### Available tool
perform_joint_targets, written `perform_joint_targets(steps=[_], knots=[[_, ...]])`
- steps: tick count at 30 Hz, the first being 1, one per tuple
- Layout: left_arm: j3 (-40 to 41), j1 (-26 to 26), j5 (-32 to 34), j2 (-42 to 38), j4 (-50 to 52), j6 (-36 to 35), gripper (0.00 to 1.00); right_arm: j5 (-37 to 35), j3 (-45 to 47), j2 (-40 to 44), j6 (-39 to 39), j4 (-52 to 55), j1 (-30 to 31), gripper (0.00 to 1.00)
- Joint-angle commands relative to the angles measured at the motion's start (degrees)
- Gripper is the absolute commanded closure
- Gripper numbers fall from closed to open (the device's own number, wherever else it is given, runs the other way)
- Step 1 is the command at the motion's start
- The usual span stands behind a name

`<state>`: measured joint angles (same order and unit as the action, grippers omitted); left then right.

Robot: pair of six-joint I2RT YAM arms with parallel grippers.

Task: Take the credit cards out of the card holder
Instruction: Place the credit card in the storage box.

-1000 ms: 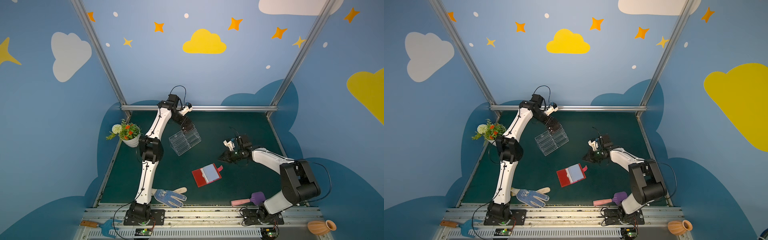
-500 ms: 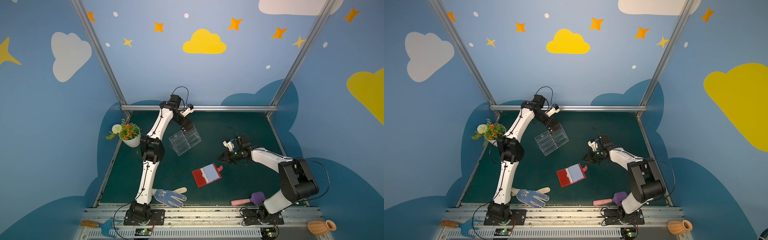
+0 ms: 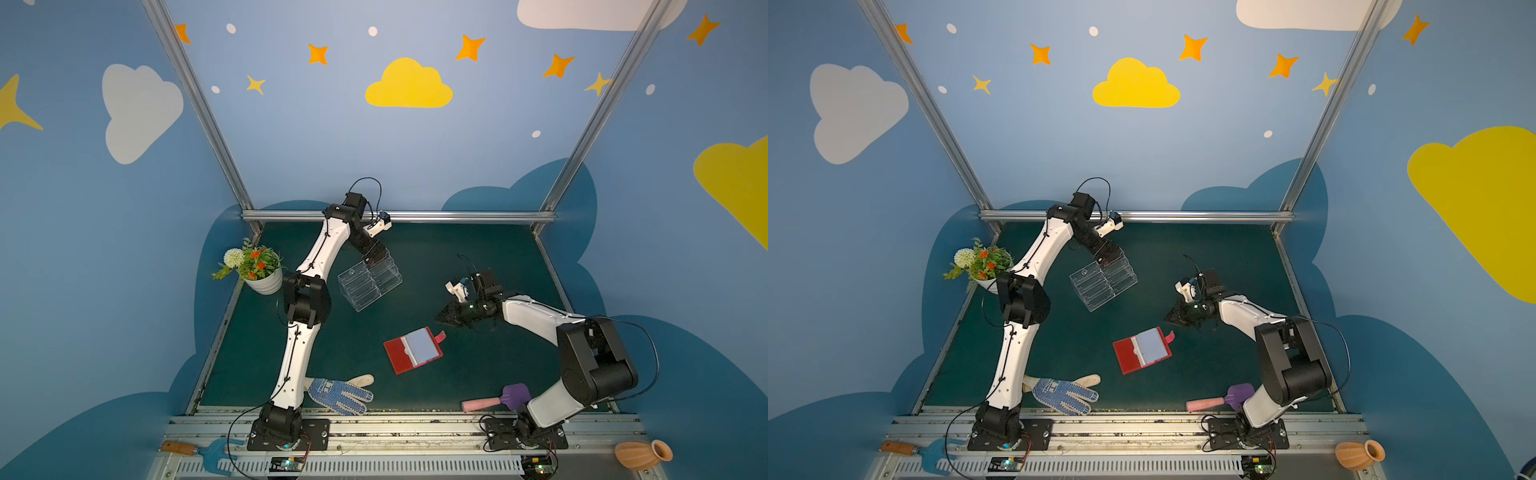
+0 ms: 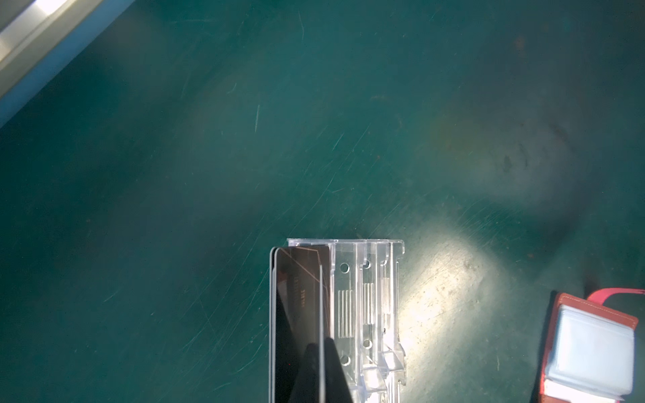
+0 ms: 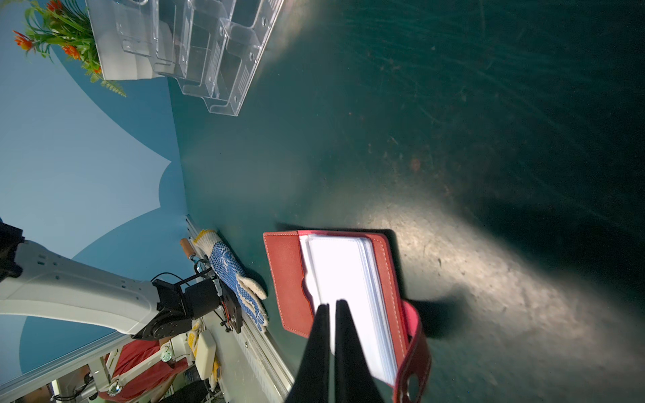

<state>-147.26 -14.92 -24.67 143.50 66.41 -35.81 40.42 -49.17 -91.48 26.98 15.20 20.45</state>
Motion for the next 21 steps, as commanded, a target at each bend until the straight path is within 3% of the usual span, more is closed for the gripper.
perform_joint_targets(steps=[1, 4, 9, 19, 21], knots=[[1.0, -0.2, 0.7, 1.2, 0.6, -1.5, 0.96, 1.0, -0.8, -0.9, -0.5, 0.4, 0.3, 0.99], [1.5, -0.4, 0.6, 1.1, 0.6, -2.0, 0.95, 1.0, -0.9, -1.0, -0.5, 0.3, 0.3, 0.99], [2.3, -1.1, 1.0, 1.0, 0.0, -2.0, 0.8, 1.2, -0.9, -1.0, -0.5, 0.4, 0.3, 0.98], [2.5, -1.4, 3.5, -0.3, -0.9, -0.9, 0.74, 1.7, -0.9, -0.6, -0.4, 0.4, 0.5, 0.97], [2.6, -1.3, 3.8, -1.4, -1.4, 0.1, 0.62, 1.8, -0.9, -0.8, -0.3, 0.2, 0.6, 0.97]])
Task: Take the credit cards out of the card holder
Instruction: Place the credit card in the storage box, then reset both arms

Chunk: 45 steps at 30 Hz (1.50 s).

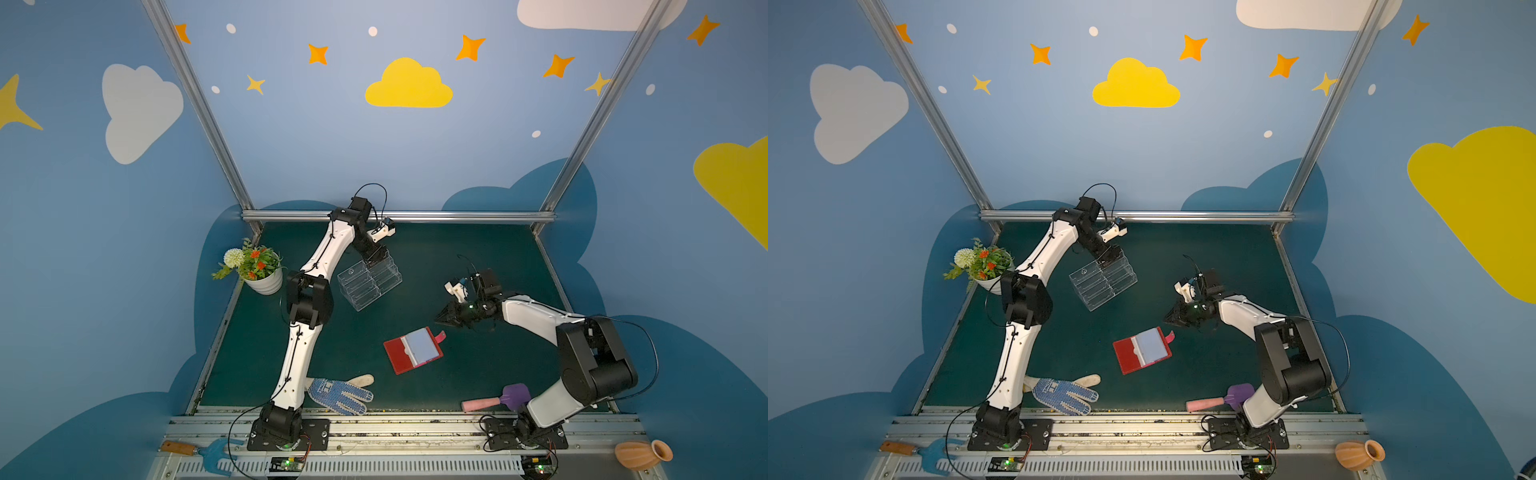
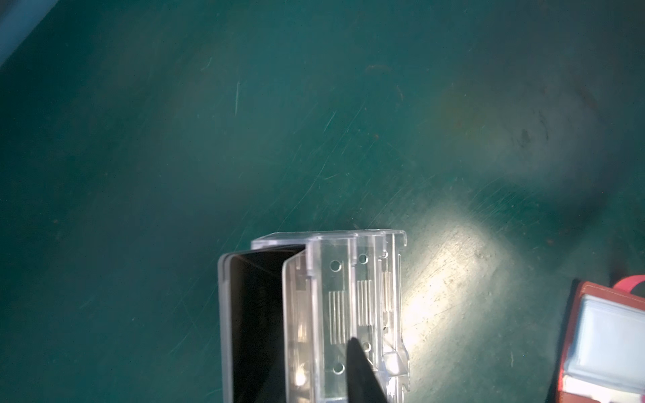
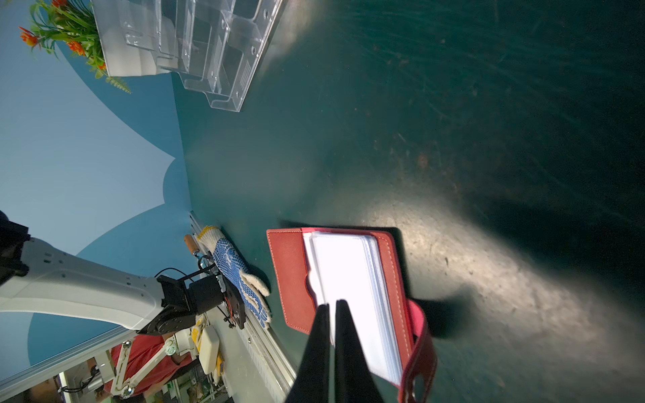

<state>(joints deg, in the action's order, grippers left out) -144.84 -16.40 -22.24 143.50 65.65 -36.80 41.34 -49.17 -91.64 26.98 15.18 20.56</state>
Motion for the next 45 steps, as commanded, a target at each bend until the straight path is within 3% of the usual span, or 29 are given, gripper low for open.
perform_joint_targets(steps=[1, 3, 14, 19, 22, 26, 29, 32, 35, 40, 45], knots=[[-0.1, 0.1, 1.7, -1.9, -0.8, 1.3, 0.56, 1.0, -0.9, -0.6, -0.2, 0.0, 0.4, 0.97], [-0.1, 0.2, 2.0, -3.2, -0.9, 2.0, 0.49, 1.0, -0.9, -0.6, 0.0, -0.2, 0.6, 0.97], [-0.2, 0.0, 2.1, -11.1, -0.7, 4.1, 0.41, 1.3, -0.8, 0.2, 0.2, -0.3, 1.1, 0.97], [1.1, 1.1, 3.9, -16.0, -4.8, 11.6, 0.35, 0.2, -0.6, 1.7, 0.2, 0.3, 1.1, 0.96], [7.6, 2.4, 2.6, -21.7, -13.1, 18.9, 0.32, -0.5, -0.3, 2.8, 0.5, 0.4, 1.1, 0.95], [21.6, 2.7, 0.0, -33.4, -25.6, 28.8, 0.28, -3.9, 0.9, 7.0, 0.5, 0.5, 1.0, 0.88], [37.3, 2.3, 1.0, -45.4, -38.2, 36.2, 0.21, -7.6, 1.3, 10.8, -0.2, 2.2, 0.5, 0.63], [58.9, 2.0, 2.3, -61.1, -55.0, 42.1, 0.0, -12.0, 2.6, 15.7, -1.2, 3.0, -0.1, 0.37], [76.7, 0.7, 8.4, -75.9, -66.9, 46.0, 0.0, -19.4, 4.6, 21.9, -3.1, 3.6, -0.3, 0.18], [91.3, 0.7, 21.8, -94.8, -61.0, 53.1, 0.0, -35.8, 9.2, 32.5, -3.6, 2.4, -1.3, 0.05], [107.4, 1.0, 34.5, -107.1, -61.5, 55.7, 0.0, -45.3, 12.3, 36.2, -6.3, 0.5, -3.5, 0.03]])
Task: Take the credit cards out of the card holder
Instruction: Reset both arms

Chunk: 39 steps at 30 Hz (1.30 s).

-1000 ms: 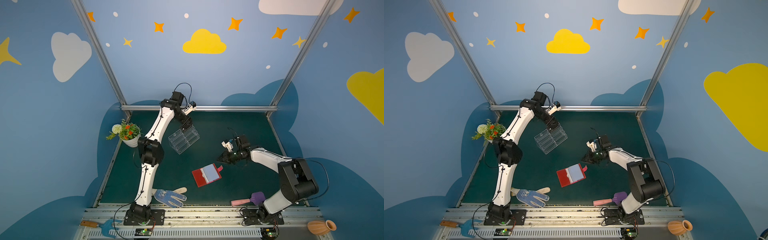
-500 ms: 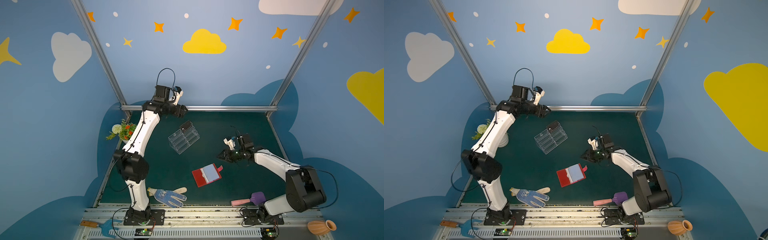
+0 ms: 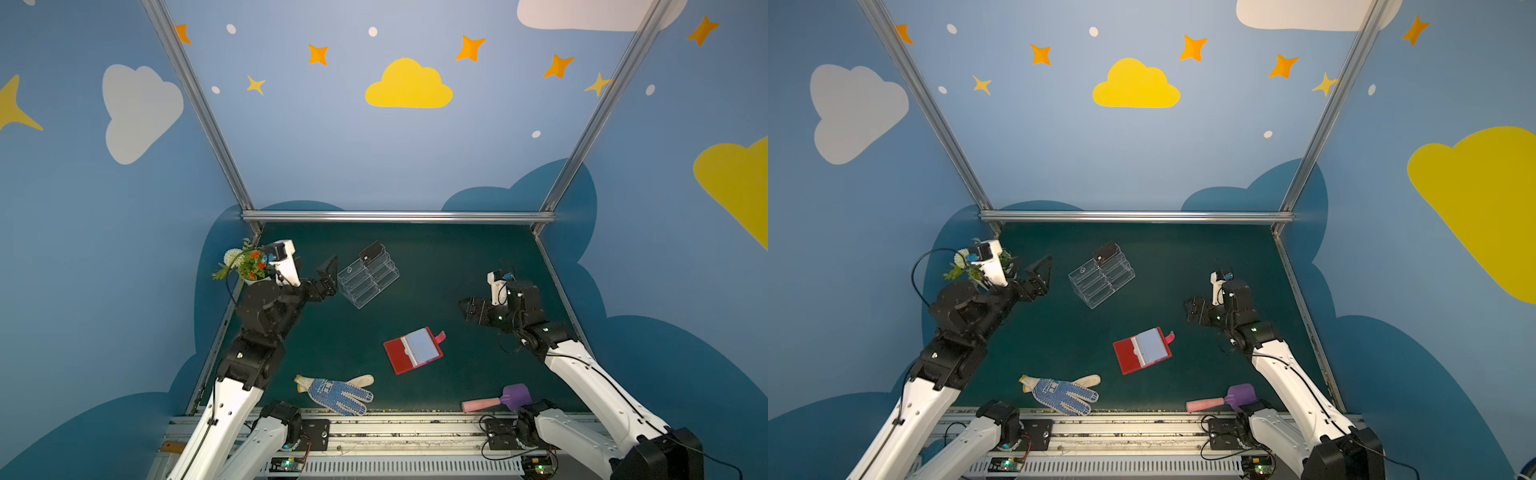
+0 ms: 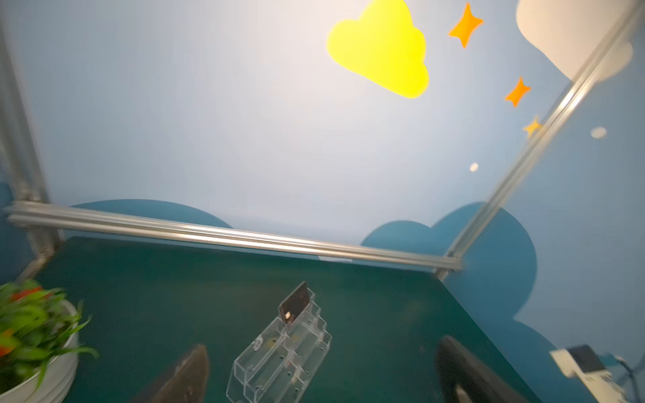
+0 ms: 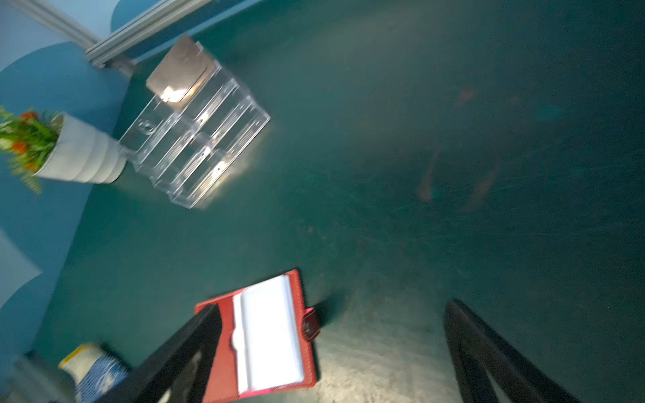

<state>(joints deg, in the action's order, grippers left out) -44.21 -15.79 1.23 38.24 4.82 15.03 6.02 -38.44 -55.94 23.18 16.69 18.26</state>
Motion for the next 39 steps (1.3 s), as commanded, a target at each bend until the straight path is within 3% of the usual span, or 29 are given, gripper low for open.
perform_joint_targets(steps=[1, 6, 9, 16, 22, 24, 28, 32, 34, 36, 39], knots=[[9.6, 0.9, 13.3, -2.7, -1.9, 4.2, 0.0, -11.0, 2.1, 0.1, -3.1, -1.9, -1.9, 0.03], [18.1, 5.4, 22.8, 1.2, -10.5, 4.1, 0.0, -13.2, 2.7, -2.8, -6.3, -6.0, -6.6, 0.03], [22.1, 9.7, 24.8, 6.4, -19.0, 2.1, 0.0, -15.7, 7.0, -2.5, -11.6, -15.4, -8.1, 0.03], [26.4, 13.8, 21.4, 23.5, -36.9, -4.7, 0.0, -17.2, 18.0, -9.5, -15.2, -40.6, -14.0, 0.03], [30.0, 16.5, 11.7, 34.0, -51.2, -6.9, 0.0, -11.9, 20.5, -16.0, -17.4, -55.6, -14.5, 0.03], [28.8, 17.6, 8.8, 37.4, -52.6, -7.4, 0.0, -12.1, 19.1, -16.8, -19.8, -54.1, -14.6, 0.03], [27.9, 18.6, 2.9, 48.6, -61.8, -8.6, 0.0, -13.7, 21.9, -21.1, -21.5, -65.5, -14.9, 0.03], [22.8, 19.1, 1.8, 48.2, -51.6, -8.1, 0.0, -16.1, 22.4, -30.4, -20.1, -75.6, -15.1, 0.03], [22.2, 19.2, 1.6, 48.8, -50.8, -7.9, 0.0, -17.9, 19.3, -32.1, -19.7, -72.1, -15.0, 0.03], [22.0, 19.3, 1.5, 49.0, -51.1, -8.0, 0.0, -18.2, 15.7, -30.0, -20.1, -61.6, -14.4, 0.03], [21.7, 19.3, 1.4, 49.0, -50.4, -8.1, 0.0, -18.9, 16.8, -31.2, -20.2, -65.9, -14.1, 0.03]])
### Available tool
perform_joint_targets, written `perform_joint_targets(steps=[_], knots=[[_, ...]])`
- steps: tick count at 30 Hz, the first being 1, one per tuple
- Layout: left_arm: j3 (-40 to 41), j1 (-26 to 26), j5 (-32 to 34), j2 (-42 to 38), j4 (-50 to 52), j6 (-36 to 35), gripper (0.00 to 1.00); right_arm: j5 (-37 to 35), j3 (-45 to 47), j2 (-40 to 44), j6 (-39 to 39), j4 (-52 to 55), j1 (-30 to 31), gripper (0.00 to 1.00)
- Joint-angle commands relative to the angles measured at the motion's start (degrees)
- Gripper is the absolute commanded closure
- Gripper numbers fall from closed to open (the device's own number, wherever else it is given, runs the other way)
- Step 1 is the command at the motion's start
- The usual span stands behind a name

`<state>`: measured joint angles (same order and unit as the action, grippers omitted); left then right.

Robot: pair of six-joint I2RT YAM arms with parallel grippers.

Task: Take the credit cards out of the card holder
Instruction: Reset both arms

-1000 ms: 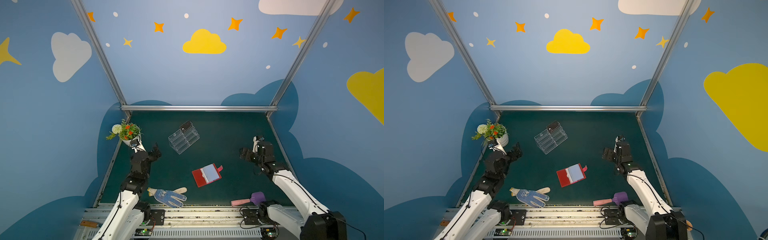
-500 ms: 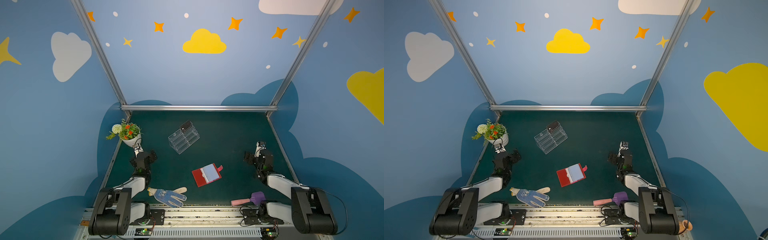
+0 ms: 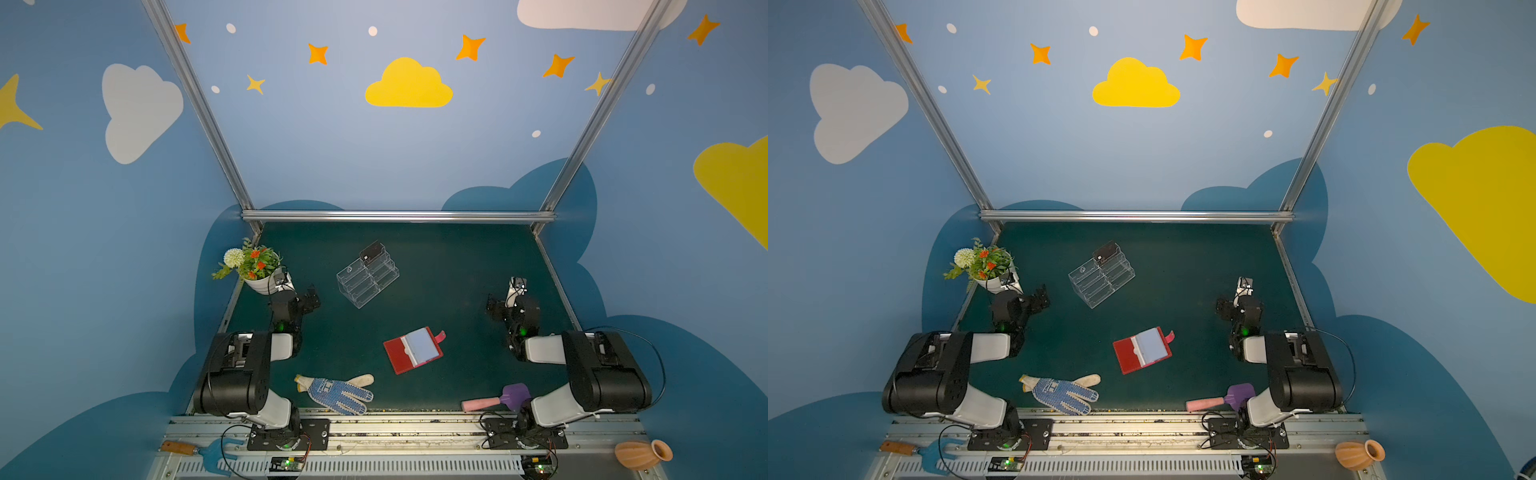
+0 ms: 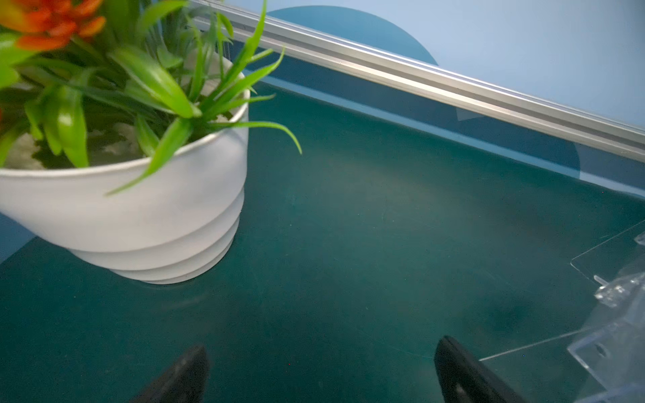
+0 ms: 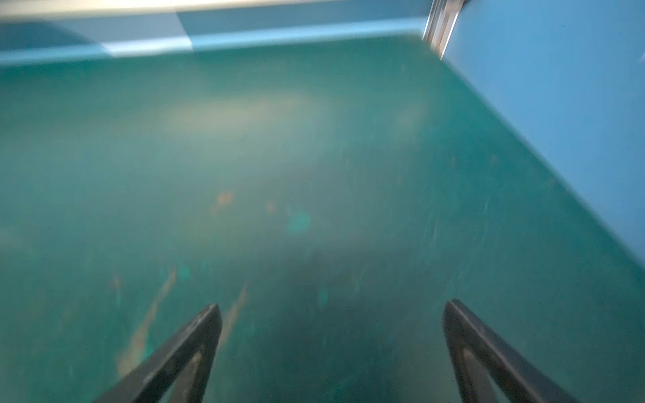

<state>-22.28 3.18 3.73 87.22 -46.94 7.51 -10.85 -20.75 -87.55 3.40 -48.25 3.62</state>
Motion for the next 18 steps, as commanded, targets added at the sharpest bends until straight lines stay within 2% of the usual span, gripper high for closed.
perform_joint_targets(steps=[1, 18], knots=[[-0.3, 0.2, -1.0, -0.3, 2.2, -0.7, 0.0, -1.8, -1.3, 1.0, -0.5, 1.0, 0.5, 0.03], [-0.2, 0.0, -0.8, -0.3, 1.9, -0.8, 0.0, -2.1, -1.8, 1.1, -0.8, 1.8, 0.8, 0.03]])
